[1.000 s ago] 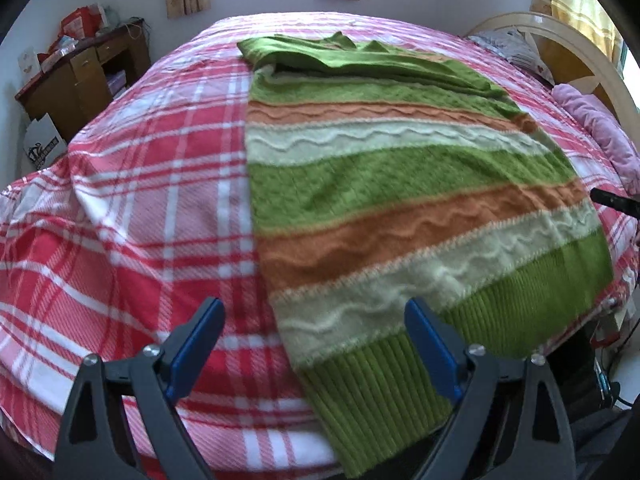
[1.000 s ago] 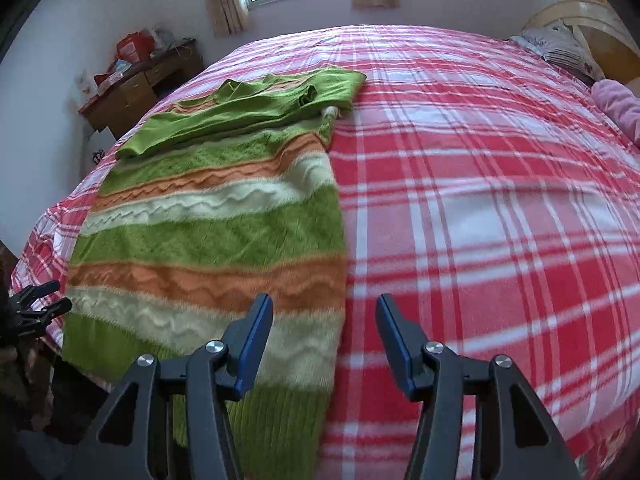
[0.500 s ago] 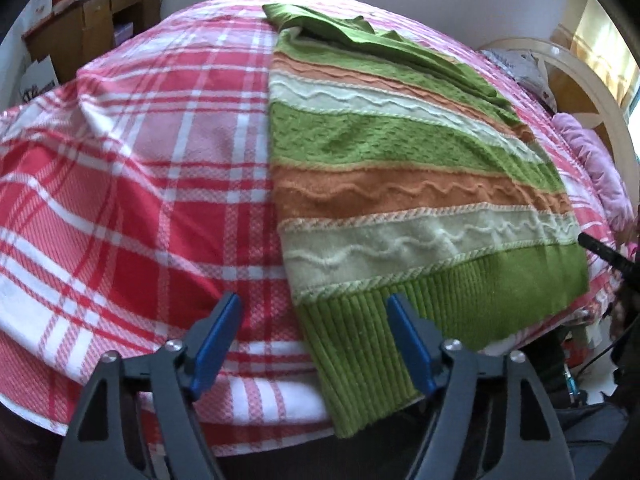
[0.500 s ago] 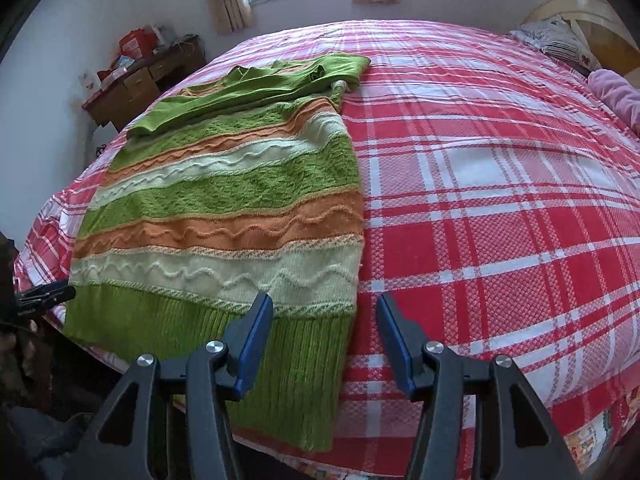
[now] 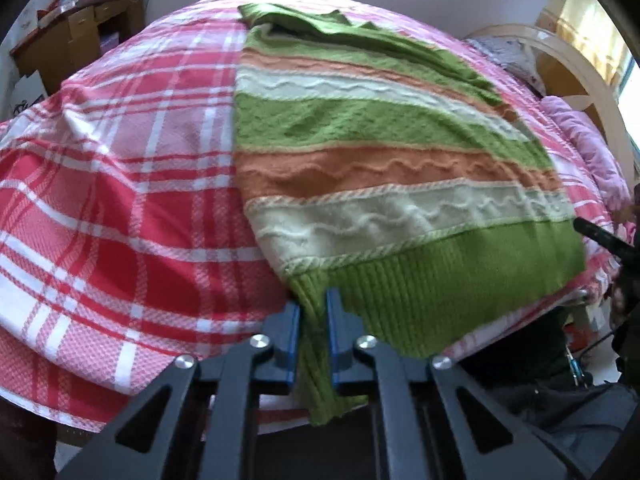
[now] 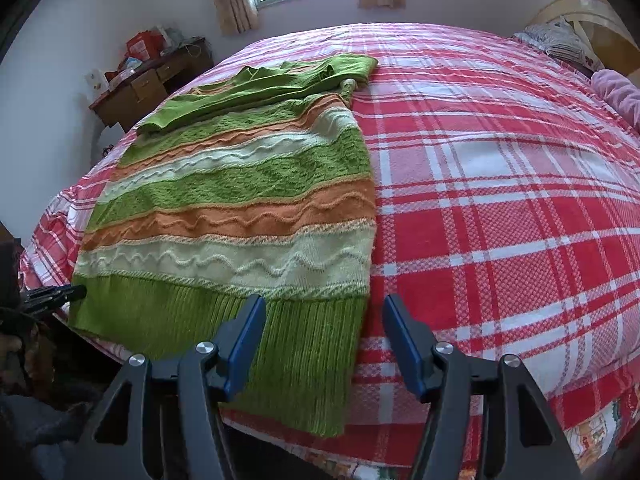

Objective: Fold small clothes

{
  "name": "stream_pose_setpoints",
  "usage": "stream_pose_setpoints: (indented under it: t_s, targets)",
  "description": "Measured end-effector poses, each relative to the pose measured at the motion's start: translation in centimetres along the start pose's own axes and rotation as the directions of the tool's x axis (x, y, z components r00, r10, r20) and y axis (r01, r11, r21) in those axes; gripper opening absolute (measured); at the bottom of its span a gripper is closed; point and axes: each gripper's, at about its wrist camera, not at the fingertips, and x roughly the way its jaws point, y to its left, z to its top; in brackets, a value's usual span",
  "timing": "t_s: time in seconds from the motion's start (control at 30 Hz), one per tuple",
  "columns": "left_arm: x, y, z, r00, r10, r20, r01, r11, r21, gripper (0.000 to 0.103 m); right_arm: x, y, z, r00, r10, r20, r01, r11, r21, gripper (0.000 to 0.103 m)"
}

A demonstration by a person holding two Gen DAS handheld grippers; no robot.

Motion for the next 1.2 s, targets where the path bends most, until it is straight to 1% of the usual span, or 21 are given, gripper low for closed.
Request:
stream_pose_setpoints:
  t_s: [0.1,0.13,0.23,0.37,0.47,0.5,0.53,0.6,0.63,0.67,0.7,0.73,0.8,0.9,1.03,1.07,1.13,1.17,1.2]
  targets:
    - [-1.3,0.2,0.7,0.998,-0.05,0.039,0.05,0.999,0.001,0.009,-0.4,0.1,-0.4,1.0,0.012,-0.014,-0.012,1.0,0.003,0.062]
    - [-2.1,0.4,0.9,0.995,-0.07,0.065,0.07,0.998,-0.003,0.009,-0.5,0.0,-0.6,1.0,0.018,-0.018,-0.018,1.0,0.004,0.062]
    - [-4.0,1.0,1.4,0.987,-0.101,0.124,0.103,0.995,-0.014,0.009,-1.0,0.1,-1.2,0.999,0.031,-0.027,-0.031,1.0,0.001,0.062]
    - [-4.8,1.6,1.7,0.978,-0.129,0.163,0.135,0.99,-0.026,0.009,-1.2,0.3,-1.9,0.998,0.044,-0.033,-0.044,0.999,-0.005,0.061]
    - [-3.9,1.9,1.7,0.98,-0.135,0.143,0.142,0.989,-0.035,0.009,-1.1,0.8,-2.3,0.998,0.051,-0.039,-0.052,0.998,-0.02,0.054]
    - [-3.4,1.7,1.8,0.982,-0.134,0.136,0.14,0.989,-0.04,0.008,-0.9,0.9,-2.3,0.998,0.048,-0.041,-0.05,0.998,-0.025,0.053]
    - [-3.0,1.9,1.6,0.983,-0.135,0.126,0.142,0.989,-0.049,0.008,-0.8,1.0,-2.4,0.999,0.036,-0.039,-0.038,0.999,-0.033,0.05]
    - [-2.9,2.1,1.6,0.983,-0.142,0.117,0.15,0.987,-0.065,0.008,-0.9,1.0,-2.6,0.999,0.021,-0.037,-0.023,0.999,-0.044,0.031]
    - [-2.9,2.4,1.5,0.982,-0.148,0.115,0.158,0.985,-0.075,0.008,-0.9,0.8,-2.6,0.999,0.022,-0.039,-0.024,0.999,-0.044,0.026]
    - [-2.9,2.6,1.5,0.981,-0.158,0.114,0.168,0.982,-0.085,0.008,-0.9,0.6,-2.6,0.999,0.027,-0.042,-0.028,0.999,-0.039,0.018]
    - [-2.9,2.7,1.5,0.979,-0.165,0.117,0.176,0.98,-0.09,0.008,-0.9,0.3,-2.6,0.998,0.035,-0.042,-0.037,0.999,-0.034,0.015]
    - [-3.0,2.8,1.5,0.978,-0.17,0.121,0.182,0.979,-0.091,0.008,-1.0,0.2,-2.7,0.998,0.046,-0.041,-0.047,0.998,-0.03,0.014]
    - [-3.3,2.9,1.4,0.975,-0.179,0.129,0.191,0.978,-0.086,0.008,-1.3,0.3,-2.8,0.998,0.06,-0.033,-0.061,0.997,-0.036,0.007]
    - [-3.7,2.9,1.5,0.969,-0.192,0.155,0.205,0.976,-0.078,0.008,-2.0,0.7,-2.9,0.997,0.077,-0.002,-0.077,0.995,-0.06,0.007]
    - [-3.3,3.1,1.4,0.971,-0.191,0.142,0.204,0.975,-0.084,0.008,-1.6,0.6,-3.0,0.996,0.087,-0.006,-0.087,0.995,-0.042,0.007]
    - [-3.2,3.1,1.4,0.971,-0.193,0.142,0.207,0.974,-0.088,0.008,-1.6,0.5,-3.1,0.995,0.102,-0.002,-0.102,0.994,-0.039,0.006]
    - [-3.6,3.3,1.6,0.965,-0.211,0.157,0.228,0.969,-0.096,0.008,-2.0,0.2,-3.0,0.988,0.153,0.012,-0.153,0.988,-0.015,0.005]
    - [-4.1,3.3,1.7,0.96,-0.219,0.174,0.237,0.967,-0.093,0.008,-2.6,-0.1,-2.8,0.979,0.2,0.038,-0.2,0.98,0.008,0.005]
    - [-4.6,3.2,1.9,0.955,-0.224,0.194,0.244,0.966,-0.087,0.008,-3.1,-0.3,-2.6,0.972,0.226,0.059,-0.227,0.974,0.02,0.005]
